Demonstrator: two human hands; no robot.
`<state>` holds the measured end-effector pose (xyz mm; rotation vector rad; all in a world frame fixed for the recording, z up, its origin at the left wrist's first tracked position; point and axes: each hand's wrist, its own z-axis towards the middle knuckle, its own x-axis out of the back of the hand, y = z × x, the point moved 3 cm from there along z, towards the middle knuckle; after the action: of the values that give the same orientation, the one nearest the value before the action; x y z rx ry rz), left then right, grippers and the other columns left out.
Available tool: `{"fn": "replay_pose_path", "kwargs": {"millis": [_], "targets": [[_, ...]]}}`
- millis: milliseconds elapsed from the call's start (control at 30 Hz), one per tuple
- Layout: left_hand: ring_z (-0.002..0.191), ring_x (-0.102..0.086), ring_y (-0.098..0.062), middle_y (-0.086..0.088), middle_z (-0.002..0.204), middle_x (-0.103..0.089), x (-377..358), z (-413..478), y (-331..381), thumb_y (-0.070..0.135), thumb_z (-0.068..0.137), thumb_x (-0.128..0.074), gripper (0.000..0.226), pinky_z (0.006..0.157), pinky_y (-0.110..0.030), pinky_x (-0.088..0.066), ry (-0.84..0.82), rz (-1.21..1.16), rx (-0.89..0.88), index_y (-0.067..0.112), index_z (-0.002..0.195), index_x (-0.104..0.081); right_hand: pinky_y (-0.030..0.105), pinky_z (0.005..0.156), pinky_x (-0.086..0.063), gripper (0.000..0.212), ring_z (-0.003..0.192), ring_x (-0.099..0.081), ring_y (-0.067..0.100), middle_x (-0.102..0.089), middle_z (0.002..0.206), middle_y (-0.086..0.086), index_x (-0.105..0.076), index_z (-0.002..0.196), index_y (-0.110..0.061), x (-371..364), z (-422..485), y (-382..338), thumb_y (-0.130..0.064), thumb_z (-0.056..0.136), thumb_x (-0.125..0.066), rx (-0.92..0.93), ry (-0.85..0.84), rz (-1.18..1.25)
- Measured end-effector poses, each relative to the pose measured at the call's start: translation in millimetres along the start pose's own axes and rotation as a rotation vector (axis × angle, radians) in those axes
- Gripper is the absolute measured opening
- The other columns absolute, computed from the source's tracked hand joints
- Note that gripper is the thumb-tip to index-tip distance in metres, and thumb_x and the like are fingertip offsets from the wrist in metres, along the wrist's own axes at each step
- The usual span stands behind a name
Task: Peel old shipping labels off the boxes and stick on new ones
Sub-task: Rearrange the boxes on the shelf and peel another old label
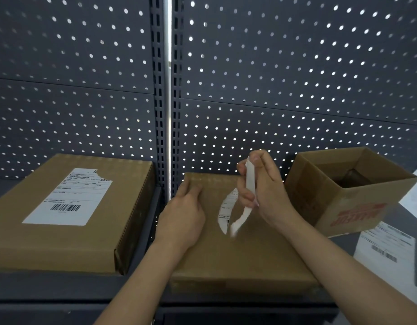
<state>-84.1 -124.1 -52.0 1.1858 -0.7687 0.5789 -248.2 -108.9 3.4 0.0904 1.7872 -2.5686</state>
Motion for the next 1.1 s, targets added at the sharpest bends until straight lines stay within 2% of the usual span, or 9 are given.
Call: {"fn": "replay_pose_path", "kwargs": {"millis": [133,233,333,400,533,700,867,1000,1100], "targets": [[0.127,-0.047,-0.028,0.005,0.161,-0.015,-0.8,1.3,-1.2,0.014,0.099,-0.033,0.048,0.095,-0.04,-0.044,-0.002,-0.006,0.003,0.029,0.145,-0.037,0.02,0.041,-0.026,0.025,0.047,-0.026,0.015,-0.031,0.075,0.018,-0.048,0.085,-0.024,15.7,5.3,-3.2,-0.047,0.09,-0.056,0.037,0.063,0.045],[0.128,-0.047,-0.03,0.005,0.161,-0.017,-2.7,2.6,-3.2,0.016,0.099,-0.032,0.048,0.096,-0.044,-0.046,-0.011,-0.008,0.001,0.03,0.144,-0.038,0.023,0.049,-0.034,0.041,0.057,-0.036,0.011,-0.043,0.075,-0.002,-0.046,0.097,-0.021,22.0,2.5,9.1,-0.038,0.077,-0.078,-0.058,-0.015,0.085],[0.128,-0.048,-0.03,0.005,0.161,-0.017,-3.7,3.5,-4.3,0.017,0.099,-0.032,0.047,0.096,-0.045,-0.046,-0.011,-0.014,-0.016,0.031,0.143,-0.038,0.028,0.07,-0.055,0.069,0.083,-0.062,0.009,-0.061,0.1,-0.009,-0.046,0.116,-0.03,30.1,-2.7,17.2,-0.034,0.06,-0.086,-0.133,0.013,-0.228],[0.13,-0.046,-0.029,0.004,0.162,-0.016,-3.9,3.3,-4.4,0.018,0.1,-0.032,0.046,0.097,-0.045,-0.045,-0.011,-0.018,-0.01,0.031,0.144,-0.038,0.03,0.083,-0.057,0.065,0.1,-0.064,0.008,-0.062,0.114,-0.004,-0.045,0.124,-0.032,34.7,-5.8,16.1,-0.024,0.072,-0.084,-0.111,0.056,-0.462],[0.132,-0.045,-0.029,0.003,0.162,-0.015,-3.9,2.3,-3.4,0.019,0.101,-0.031,0.045,0.098,-0.043,-0.043,-0.013,-0.012,0.0,0.03,0.145,-0.037,0.028,0.07,-0.056,0.033,0.071,-0.068,0.013,-0.065,0.094,0.005,-0.051,0.128,-0.02,41.8,-11.6,11.0,-0.014,0.096,-0.06,-0.008,0.088,-0.534],[0.13,-0.047,-0.029,0.003,0.162,-0.014,-3.3,2.7,-3.3,0.018,0.101,-0.031,0.046,0.097,-0.043,-0.044,-0.011,-0.016,-0.006,0.03,0.144,-0.038,0.041,0.071,-0.06,0.026,0.071,-0.072,0.025,-0.069,0.096,0.005,-0.054,0.124,-0.026,51.5,-17.3,10.1,-0.017,0.099,-0.054,-0.052,0.143,-0.442],[0.127,-0.049,-0.029,0.004,0.162,-0.015,-3.6,2.5,-4.6,0.017,0.101,-0.032,0.045,0.095,-0.042,-0.046,0.0,-0.024,-0.016,0.029,0.144,-0.038,0.046,0.077,-0.059,0.03,0.074,-0.073,0.026,-0.069,0.097,0.004,-0.035,0.132,-0.019,54.5,-21.1,14.4,-0.019,0.103,-0.045,-0.137,0.13,-0.454],[0.126,-0.049,-0.029,0.005,0.162,-0.015,-3.7,3.5,-5.7,0.018,0.101,-0.032,0.045,0.096,-0.042,-0.044,0.002,-0.023,-0.016,0.029,0.144,-0.038,0.045,0.073,-0.061,0.034,0.075,-0.073,0.032,-0.067,0.099,0.013,-0.025,0.131,-0.016,53.2,-20.0,15.6,-0.013,0.103,-0.044,-0.238,0.161,-0.268],[0.126,-0.049,-0.027,0.005,0.162,-0.014,-3.9,3.7,-4.9,0.018,0.101,-0.032,0.045,0.094,-0.04,-0.044,-0.001,-0.025,-0.019,0.029,0.144,-0.038,0.044,0.078,-0.061,0.053,0.081,-0.073,0.033,-0.069,0.1,0.016,-0.013,0.135,-0.033,52.6,-18.2,14.0,-0.009,0.102,-0.046,-0.28,0.14,-0.198]]}}
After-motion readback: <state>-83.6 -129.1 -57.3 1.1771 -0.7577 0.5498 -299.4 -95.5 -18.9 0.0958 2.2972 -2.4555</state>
